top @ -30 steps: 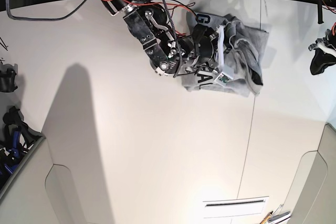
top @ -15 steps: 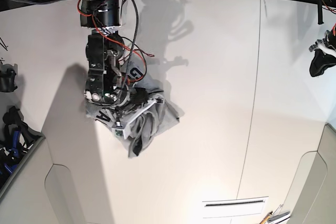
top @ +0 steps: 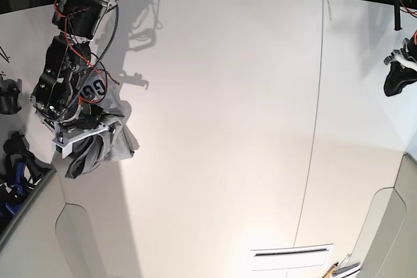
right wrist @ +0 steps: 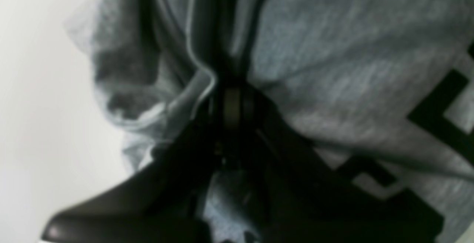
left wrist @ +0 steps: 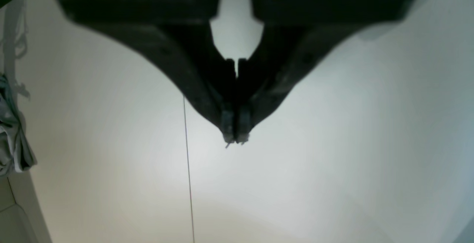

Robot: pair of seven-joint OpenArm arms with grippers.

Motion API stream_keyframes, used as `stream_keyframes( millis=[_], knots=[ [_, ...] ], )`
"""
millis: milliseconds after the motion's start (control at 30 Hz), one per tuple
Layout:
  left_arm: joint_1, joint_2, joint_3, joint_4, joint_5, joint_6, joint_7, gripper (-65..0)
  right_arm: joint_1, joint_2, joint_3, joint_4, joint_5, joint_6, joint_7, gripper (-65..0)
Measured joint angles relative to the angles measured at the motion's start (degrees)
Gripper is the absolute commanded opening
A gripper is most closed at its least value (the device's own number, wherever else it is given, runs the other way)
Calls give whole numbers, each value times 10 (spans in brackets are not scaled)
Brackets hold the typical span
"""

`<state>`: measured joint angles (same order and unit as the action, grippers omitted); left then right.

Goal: Fold the T-shirt properly
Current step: 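Carry the bundle with the right gripper toward the table corner and lower it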

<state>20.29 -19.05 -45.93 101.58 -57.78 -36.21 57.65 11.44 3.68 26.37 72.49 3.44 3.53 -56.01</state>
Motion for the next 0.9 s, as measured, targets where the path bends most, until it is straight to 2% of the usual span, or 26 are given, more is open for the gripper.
stream_keyframes(
  millis=[267,567,800,833,900],
  knots=[
    [0,0,0,0,-2,0,0,-650,1,0,-5,13,-9,-5,-3,-650],
    [0,0,0,0,-2,0,0,-650,26,0,-23,110,-57,-26,-89,-650],
    [0,0,0,0,-3,0,0,-650,72,0,-56,188,-53,-27,-79,-650],
    [0,0,0,0,-3,0,0,-650,76,0,-59,192,-55,-24,-79,-650],
    [0,0,0,0,-3,0,0,-650,85,0,-67,197,-59,9,-82,-650]
  ],
)
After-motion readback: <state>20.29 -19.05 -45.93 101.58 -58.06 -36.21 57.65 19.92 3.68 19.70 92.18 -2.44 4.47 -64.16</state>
